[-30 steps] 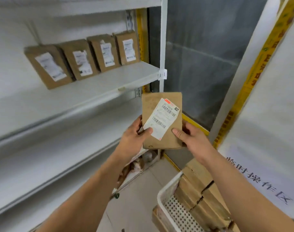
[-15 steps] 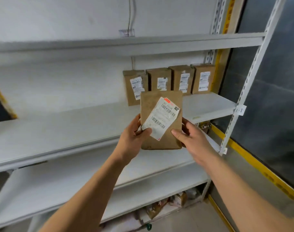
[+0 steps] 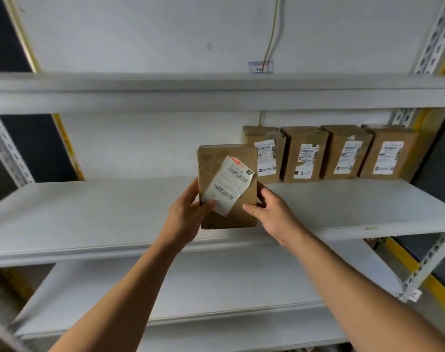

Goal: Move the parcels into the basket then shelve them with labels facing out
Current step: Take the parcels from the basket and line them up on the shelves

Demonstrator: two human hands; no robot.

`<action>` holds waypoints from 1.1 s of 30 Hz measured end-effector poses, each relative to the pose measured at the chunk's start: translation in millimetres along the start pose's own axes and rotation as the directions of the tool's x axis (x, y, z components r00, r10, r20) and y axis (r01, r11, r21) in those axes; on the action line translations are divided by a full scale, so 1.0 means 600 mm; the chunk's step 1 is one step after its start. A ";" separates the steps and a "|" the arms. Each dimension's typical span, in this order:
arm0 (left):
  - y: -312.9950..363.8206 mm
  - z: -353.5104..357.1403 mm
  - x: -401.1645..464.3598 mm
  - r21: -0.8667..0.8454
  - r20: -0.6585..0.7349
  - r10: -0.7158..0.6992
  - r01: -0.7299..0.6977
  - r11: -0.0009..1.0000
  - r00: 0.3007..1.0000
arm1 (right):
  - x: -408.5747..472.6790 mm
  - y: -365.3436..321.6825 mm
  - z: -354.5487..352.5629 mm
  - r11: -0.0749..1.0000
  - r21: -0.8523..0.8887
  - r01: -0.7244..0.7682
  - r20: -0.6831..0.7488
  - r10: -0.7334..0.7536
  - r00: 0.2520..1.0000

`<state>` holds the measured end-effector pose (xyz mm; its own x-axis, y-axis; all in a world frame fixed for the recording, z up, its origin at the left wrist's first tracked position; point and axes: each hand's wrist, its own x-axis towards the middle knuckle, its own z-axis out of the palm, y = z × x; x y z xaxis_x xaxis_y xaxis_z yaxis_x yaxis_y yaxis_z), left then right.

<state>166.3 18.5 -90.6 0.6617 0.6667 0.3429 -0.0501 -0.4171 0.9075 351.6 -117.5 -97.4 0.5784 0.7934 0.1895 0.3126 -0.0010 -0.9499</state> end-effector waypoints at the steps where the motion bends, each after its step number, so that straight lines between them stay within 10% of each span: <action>1: -0.009 -0.005 0.015 0.024 -0.016 -0.011 0.011 1.000 1.000 | 0.021 0.004 0.004 1.000 -0.009 -0.002 0.006 0.002 1.000; 14: -0.085 -0.020 0.174 -0.004 -0.164 -0.140 0.141 0.990 0.976 | 0.227 0.059 0.074 0.995 -0.099 -0.027 -0.069 0.021 0.997; 33: -0.195 -0.007 0.369 -0.120 -0.037 -0.132 0.127 0.985 0.991 | 0.369 0.097 0.104 0.958 -0.133 -0.253 -0.368 0.189 0.910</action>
<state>315.4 217.2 -119.7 0.6340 0.7387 0.2287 -0.0553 -0.2517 0.9662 451.1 96.0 -126.2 0.8630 0.4981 0.0841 0.2532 -0.2825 -0.9252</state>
